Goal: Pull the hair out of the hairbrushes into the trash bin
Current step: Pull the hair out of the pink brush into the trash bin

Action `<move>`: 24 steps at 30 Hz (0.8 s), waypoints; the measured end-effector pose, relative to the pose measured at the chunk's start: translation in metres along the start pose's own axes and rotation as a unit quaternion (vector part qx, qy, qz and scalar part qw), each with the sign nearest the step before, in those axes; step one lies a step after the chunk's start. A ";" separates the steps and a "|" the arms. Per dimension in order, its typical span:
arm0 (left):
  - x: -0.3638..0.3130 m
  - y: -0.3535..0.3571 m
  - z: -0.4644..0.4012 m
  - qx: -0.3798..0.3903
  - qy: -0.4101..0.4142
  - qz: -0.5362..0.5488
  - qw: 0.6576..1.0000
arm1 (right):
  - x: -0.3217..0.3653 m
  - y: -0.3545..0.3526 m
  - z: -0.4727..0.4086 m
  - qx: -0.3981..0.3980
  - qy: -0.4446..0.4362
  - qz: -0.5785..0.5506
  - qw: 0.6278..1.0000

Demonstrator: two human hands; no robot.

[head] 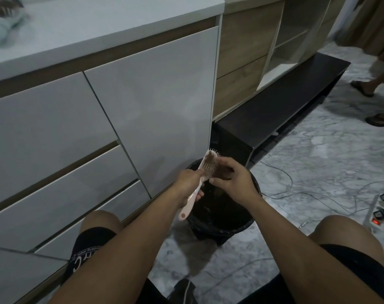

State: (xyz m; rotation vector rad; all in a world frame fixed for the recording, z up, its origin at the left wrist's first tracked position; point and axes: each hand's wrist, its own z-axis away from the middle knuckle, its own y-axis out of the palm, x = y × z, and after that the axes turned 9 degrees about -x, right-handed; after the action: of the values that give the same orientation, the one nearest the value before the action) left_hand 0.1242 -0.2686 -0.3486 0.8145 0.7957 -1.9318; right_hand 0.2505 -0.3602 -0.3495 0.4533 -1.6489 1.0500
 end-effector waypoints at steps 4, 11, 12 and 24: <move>0.001 0.000 0.000 -0.017 0.001 0.019 1.000 | 0.002 -0.002 -0.002 -0.050 0.017 0.070 0.996; 0.004 -0.004 -0.002 -0.060 0.009 0.022 0.998 | 0.004 -0.013 -0.010 -0.062 0.085 0.037 0.994; 0.005 -0.003 -0.002 -0.066 0.011 0.020 0.998 | 0.004 -0.015 -0.010 -0.067 0.091 0.033 0.993; 0.002 -0.003 0.001 -0.102 0.067 -0.030 0.992 | -0.008 -0.020 -0.012 -0.028 0.130 -0.002 0.991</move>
State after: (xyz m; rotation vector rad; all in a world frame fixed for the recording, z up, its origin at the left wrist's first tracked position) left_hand 0.1207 -0.2691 -0.3487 0.8083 1.0914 -1.8245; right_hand 0.2748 -0.3626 -0.3478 0.2698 -1.4412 1.0106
